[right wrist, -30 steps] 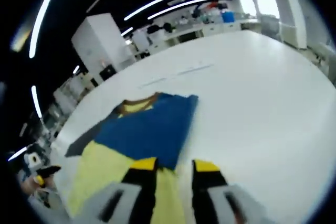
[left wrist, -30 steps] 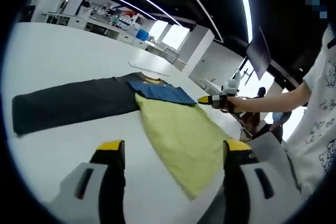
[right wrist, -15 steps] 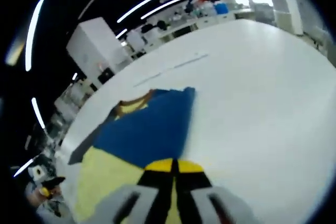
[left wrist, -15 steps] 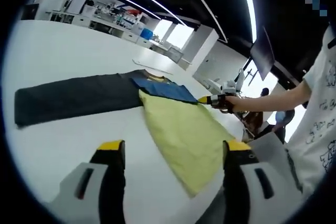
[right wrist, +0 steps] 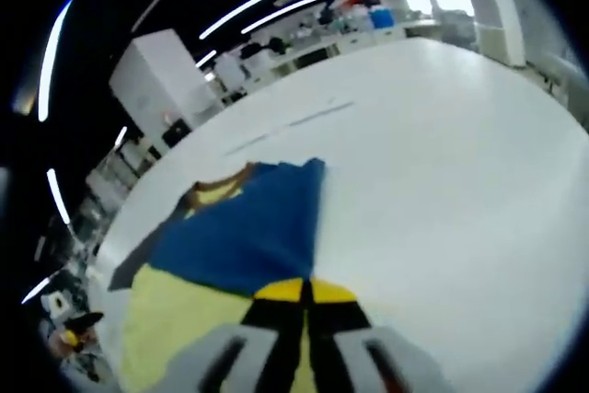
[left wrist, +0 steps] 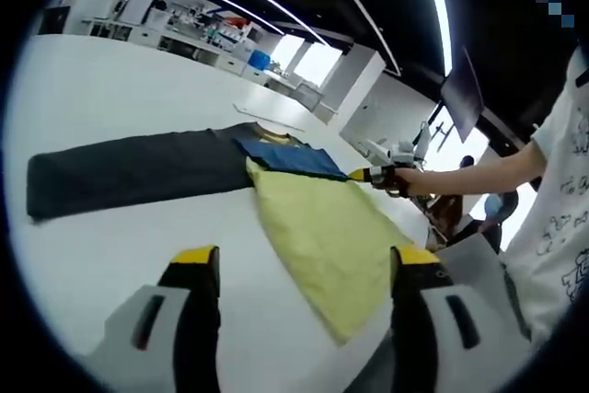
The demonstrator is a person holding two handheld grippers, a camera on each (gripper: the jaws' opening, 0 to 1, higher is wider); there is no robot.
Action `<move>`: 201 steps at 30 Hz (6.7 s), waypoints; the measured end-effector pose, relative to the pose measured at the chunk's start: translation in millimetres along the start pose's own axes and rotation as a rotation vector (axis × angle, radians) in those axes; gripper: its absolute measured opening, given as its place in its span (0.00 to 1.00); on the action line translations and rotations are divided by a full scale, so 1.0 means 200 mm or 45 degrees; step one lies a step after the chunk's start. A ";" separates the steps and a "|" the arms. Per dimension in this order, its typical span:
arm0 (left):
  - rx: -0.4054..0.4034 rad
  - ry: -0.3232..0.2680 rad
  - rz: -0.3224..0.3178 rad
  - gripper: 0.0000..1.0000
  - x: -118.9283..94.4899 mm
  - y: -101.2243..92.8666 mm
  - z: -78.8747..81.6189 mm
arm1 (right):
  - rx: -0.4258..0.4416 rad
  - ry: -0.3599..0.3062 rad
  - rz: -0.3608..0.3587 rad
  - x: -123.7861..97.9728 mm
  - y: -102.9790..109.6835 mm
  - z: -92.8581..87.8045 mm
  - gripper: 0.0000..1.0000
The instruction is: Fold the garment on the visible template until the final outline fits inside the template.
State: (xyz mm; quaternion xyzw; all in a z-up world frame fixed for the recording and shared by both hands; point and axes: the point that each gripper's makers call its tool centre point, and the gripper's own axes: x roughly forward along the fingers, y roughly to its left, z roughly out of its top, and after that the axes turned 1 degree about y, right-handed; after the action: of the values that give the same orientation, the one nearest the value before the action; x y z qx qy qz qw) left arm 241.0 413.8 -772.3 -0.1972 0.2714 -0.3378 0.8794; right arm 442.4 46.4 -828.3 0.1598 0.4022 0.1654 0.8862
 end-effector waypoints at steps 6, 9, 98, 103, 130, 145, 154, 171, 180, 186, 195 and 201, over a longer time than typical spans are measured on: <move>0.000 -0.003 0.011 0.73 -0.01 0.00 -0.01 | -0.001 -0.022 -0.051 -0.01 -0.06 0.01 0.00; -0.002 -0.007 0.017 0.72 -0.01 -0.01 -0.01 | 0.003 -0.031 -0.052 -0.01 -0.07 0.01 0.00; -0.178 -0.281 0.974 0.03 -0.50 1.20 0.15 | -0.258 -0.190 0.134 -0.81 0.41 -0.39 0.96; -0.165 -0.278 0.981 0.00 -0.51 1.22 0.16 | -0.271 -0.197 0.152 -0.83 0.44 -0.39 0.97; 0.001 -0.335 0.775 0.00 -0.15 0.63 0.69 | -0.258 -0.300 0.439 -0.96 0.40 -0.29 0.98; 0.098 -0.264 0.685 0.00 0.33 0.30 0.88 | -0.301 -0.273 0.537 -1.00 0.28 -0.37 0.99; 0.173 -0.247 0.594 0.00 0.59 0.02 0.95 | -0.280 -0.318 0.618 -0.99 0.25 -0.31 0.99; 0.148 -0.168 0.369 0.00 1.12 -0.23 0.91 | -0.272 -0.267 0.708 -0.89 0.24 -0.31 0.97; 0.131 -0.140 0.236 0.00 1.45 -0.39 0.88 | -0.226 -0.260 0.699 -0.88 0.17 -0.31 0.97; 0.163 -0.058 0.145 0.00 1.71 -0.50 0.82 | -0.188 -0.247 0.676 -0.88 0.11 -0.34 0.96; 0.165 0.053 0.069 0.00 1.88 -0.55 0.64 | -0.139 -0.234 0.641 -0.86 0.05 -0.37 0.96; 0.186 0.131 0.033 0.00 1.94 -0.56 0.51 | -0.115 -0.231 0.631 -0.84 0.04 -0.39 0.96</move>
State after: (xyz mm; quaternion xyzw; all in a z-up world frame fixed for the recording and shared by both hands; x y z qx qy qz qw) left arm 491.4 80.5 -768.5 -0.1115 0.2933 -0.3548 0.8807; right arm 277.0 -6.6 -762.7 0.2279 0.2621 0.3802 0.8573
